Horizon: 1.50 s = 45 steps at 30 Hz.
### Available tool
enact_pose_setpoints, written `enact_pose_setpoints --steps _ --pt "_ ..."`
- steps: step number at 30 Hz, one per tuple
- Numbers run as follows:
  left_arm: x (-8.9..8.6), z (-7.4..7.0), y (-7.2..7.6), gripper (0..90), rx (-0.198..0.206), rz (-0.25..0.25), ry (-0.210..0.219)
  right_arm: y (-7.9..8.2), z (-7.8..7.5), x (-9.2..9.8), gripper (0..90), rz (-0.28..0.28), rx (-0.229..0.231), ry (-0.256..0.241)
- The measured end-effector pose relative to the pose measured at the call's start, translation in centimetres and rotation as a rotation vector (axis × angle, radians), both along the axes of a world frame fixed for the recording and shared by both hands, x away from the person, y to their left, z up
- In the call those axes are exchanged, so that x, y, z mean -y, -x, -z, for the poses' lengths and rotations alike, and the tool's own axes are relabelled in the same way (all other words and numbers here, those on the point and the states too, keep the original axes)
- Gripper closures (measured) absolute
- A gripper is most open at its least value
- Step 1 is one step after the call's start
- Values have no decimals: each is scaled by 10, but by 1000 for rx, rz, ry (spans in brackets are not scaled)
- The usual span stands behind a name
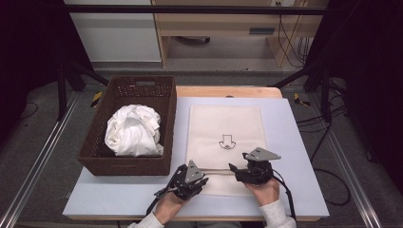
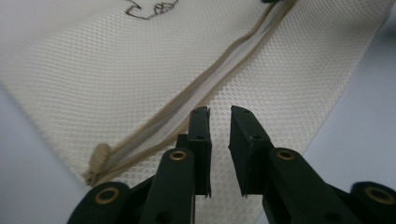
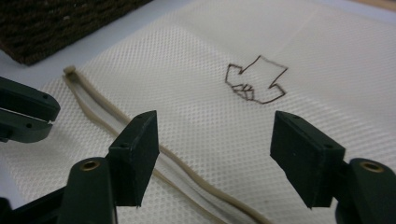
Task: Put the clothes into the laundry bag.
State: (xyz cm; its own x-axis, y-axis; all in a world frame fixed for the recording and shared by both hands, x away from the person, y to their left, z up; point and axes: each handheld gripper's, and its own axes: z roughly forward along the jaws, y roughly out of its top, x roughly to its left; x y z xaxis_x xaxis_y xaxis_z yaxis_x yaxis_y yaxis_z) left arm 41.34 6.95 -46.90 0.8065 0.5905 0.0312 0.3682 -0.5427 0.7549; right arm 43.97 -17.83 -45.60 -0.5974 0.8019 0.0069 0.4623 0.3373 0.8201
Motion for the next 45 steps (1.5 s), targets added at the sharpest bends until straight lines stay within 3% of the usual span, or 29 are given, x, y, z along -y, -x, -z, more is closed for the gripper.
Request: enact_pose_setpoints --steps 8,11,16,24,29,33,36,38,41,42,43,44,45 --pt "7 9 1 890 -3 25 4 -6 20 -19 505 -58 -41 84" --pt "9 13 1 891 -14 28 6 -7 23 -19 560 -66 -45 90" --pt "8 18 2 891 5 30 27 -9 27 -21 624 -86 -67 102" --pt "9 19 4 890 26 30 18 -6 28 -16 746 -97 -93 63" --pt "11 19 7 890 52 30 -2 -6 28 -16 845 -84 -78 89" --pt "11 19 7 890 55 30 -7 -7 27 -16 869 -85 -75 94" --pt "10 16 6 883 38 38 -5 -8 23 -13 873 -87 -81 60" --pt "10 9 4 850 45 36 0 -8 18 -11 874 -85 -70 41" --pt "10 -10 0 794 114 16 19 -8 11 -8 875 -85 -57 16" --pt "15 -21 -7 681 162 -4 3 -9 8 -7 875 -82 -50 4" --pt "15 -21 -7 585 162 -4 3 -9 8 -7 875 -82 -50 4" --pt "18 -23 -11 585 173 -7 -18 -9 6 -6 874 -77 -46 -3" --pt "22 -25 -17 517 174 -9 -48 -9 5 -6 874 -73 -42 -10"
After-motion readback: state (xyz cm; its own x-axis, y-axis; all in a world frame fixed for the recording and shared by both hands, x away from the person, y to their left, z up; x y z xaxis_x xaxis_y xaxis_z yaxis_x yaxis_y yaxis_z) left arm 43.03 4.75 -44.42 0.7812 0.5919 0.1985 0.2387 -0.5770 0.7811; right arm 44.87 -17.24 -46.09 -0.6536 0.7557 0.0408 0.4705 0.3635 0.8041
